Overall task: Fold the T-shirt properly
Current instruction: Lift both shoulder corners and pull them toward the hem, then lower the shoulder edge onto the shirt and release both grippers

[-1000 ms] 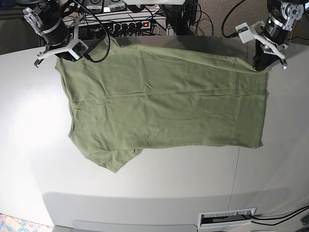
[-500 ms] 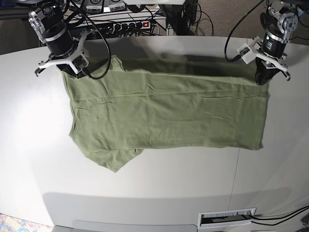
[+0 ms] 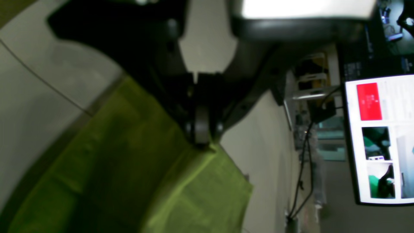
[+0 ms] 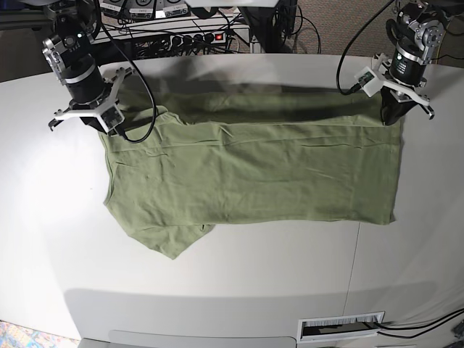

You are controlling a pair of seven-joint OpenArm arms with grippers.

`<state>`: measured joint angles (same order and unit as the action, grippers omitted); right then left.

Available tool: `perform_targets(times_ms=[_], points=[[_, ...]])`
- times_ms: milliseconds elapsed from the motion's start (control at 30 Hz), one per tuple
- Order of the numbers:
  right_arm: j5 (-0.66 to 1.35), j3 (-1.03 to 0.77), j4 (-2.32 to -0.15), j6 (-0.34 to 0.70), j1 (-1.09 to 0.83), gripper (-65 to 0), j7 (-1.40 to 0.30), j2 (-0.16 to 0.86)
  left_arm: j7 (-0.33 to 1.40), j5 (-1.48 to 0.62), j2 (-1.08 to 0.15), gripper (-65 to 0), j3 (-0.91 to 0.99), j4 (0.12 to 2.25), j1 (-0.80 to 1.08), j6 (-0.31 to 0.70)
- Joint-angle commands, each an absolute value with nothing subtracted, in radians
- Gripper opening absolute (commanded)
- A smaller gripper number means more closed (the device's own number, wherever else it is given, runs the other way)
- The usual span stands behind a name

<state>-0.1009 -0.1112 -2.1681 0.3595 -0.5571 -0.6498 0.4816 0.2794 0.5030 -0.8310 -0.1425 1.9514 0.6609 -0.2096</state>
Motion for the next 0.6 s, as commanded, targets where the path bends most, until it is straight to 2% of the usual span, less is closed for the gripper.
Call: perform_targets(times_ms=[0, 567], points=[[-0.104, -0.119, -2.180, 0.344, -0.542, -65.0, -0.623, 0.493, 0.272, 0.504, -0.841, -65.0, -0.135, 1.952, 0.653, -0.232], [-0.081, -0.119, -2.111, 0.344, -0.449, -65.0, -0.611, 0.490, 0.227, 0.459, -0.751, -65.0, -0.135, 1.882, 0.592, -0.228]])
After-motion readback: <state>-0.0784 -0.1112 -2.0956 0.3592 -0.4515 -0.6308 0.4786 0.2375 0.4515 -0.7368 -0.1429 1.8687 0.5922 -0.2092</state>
